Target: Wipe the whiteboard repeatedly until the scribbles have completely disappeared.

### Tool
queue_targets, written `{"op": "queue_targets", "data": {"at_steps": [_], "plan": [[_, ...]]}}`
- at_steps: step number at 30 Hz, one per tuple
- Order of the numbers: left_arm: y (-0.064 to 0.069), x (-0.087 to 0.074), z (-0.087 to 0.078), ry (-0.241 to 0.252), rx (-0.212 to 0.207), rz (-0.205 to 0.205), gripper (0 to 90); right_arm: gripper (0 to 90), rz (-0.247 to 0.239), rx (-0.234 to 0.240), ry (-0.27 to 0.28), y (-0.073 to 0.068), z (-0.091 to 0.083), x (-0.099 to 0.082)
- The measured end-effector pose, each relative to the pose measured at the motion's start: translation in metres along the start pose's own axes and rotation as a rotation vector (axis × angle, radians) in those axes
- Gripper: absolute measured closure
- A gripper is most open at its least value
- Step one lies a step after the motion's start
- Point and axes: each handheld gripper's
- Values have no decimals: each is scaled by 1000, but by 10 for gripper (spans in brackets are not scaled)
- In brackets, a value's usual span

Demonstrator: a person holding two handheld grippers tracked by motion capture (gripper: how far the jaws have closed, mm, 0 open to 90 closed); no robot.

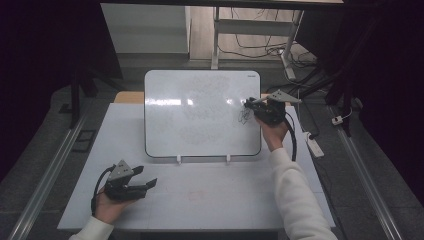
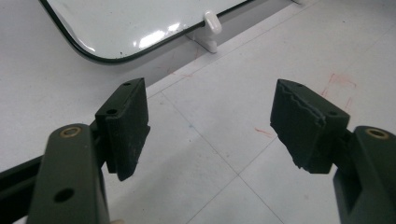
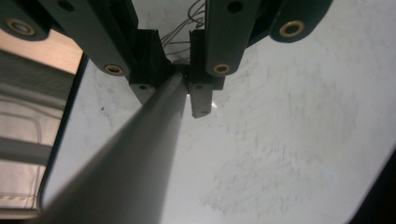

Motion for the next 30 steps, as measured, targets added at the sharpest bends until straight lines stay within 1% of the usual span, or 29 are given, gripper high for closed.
{"op": "queue_targets", "data": {"at_steps": [2, 3, 4, 5, 7, 8, 9, 10, 11, 12, 13, 14, 15, 16, 17, 18, 19, 20, 21, 22, 23, 24, 25, 26, 27, 28, 29, 30], "plan": [[-1, 0, 0, -1, 0, -3, 289, 774, -57, 71, -54, -14, 5, -6], [-2, 0, 1, -3, 1, -6, 289, 774, -95, 78, -72, -19, 5, -8], [-2, 0, 2, -6, 0, -7, 289, 774, -111, 72, -81, -20, 5, -7], [-2, 0, 3, -7, 1, -6, 289, 774, -98, 68, -73, -16, 4, -6], [0, 0, 2, -8, 0, 0, 289, 774, -70, -6, -25, -4, -1, -1], [0, 0, 2, -7, -1, 0, 289, 774, -70, -6, -25, -4, -1, -1], [1, 0, 1, -5, -1, 1, 289, 774, -42, -27, -2, 3, -4, 1], [0, 0, 1, -3, 0, 0, 289, 774, 11, -23, 24, 10, -5, 1], [0, 0, 0, -2, 1, -1, 289, 774, 11, -23, 24, 10, -5, 1], [-1, 0, 1, -2, 2, -4, 289, 774, 0, -21, 19, 7, -5, 0], [-2, 0, 1, -2, 2, -6, 289, 774, -14, 13, -2, 2, -3, -2], [-2, 0, 1, -4, 2, -8, 289, 774, -61, 76, -50, -9, 0, -8], [-3, 0, 2, -5, 0, -7, 289, 774, -99, 69, -64, -12, 0, -8], [-3, 0, 2, -7, 0, -7, 289, 774, -106, 64, -68, -9, -1, -6], [-2, 0, 3, -7, 0, -6, 289, 774, -90, 31, -48, -4, -3, -3], [-1, 0, 3, -9, -1, -3, 289, 774, -70, -17, -20, 4, -6, 0], [-1, 0, 2, -6, -2, -2, 289, 774, -44, -54, 4, 12, -9, 4], [0, 0, 2, -4, -1, -1, 289, 774, -44, -54, 4, 12, -9, 4], [0, 0, 1, -3, 0, 1, 289, 774, -6, -66, 24, 20, -12, 6], [0, 0, 0, -1, 0, 0, 289, 774, 15, -59, 31, 24, -12, 7], [0, 0, 0, 1, 1, -3, 289, 774, 5, -61, 29, 23, -12, 6], [-1, 0, 0, 0, 0, -5, 289, 774, -18, -60, 15, 19, -12, 5], [-2, 0, 1, -1, 1, -8, 289, 774, -30, -37, -2, 15, -11, 3], [-2, 0, 1, -2, 0, -9, 289, 774, -49, 18, -37, 7, -10, -4], [-2, 0, 1, -2, -2, -8, 289, 774, -74, 19, -51, 5, -11, -6], [-2, 0, 2, -5, -1, -5, 289, 774, -84, 16, -57, 6, -13, -5], [-2, 0, 2, -5, -1, -5, 289, 774, -84, 16, -57, 6, -13, -5], [-1, 0, 2, -6, -2, -3, 289, 774, -77, 3, -50, 9, -14, -3]]}}
Point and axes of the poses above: each handheld gripper's, and its own axes: z roughly forward along the jaws, x roughly out of its top, y roughly to its right, and after that the axes turned 4 degrees about x, right-handed
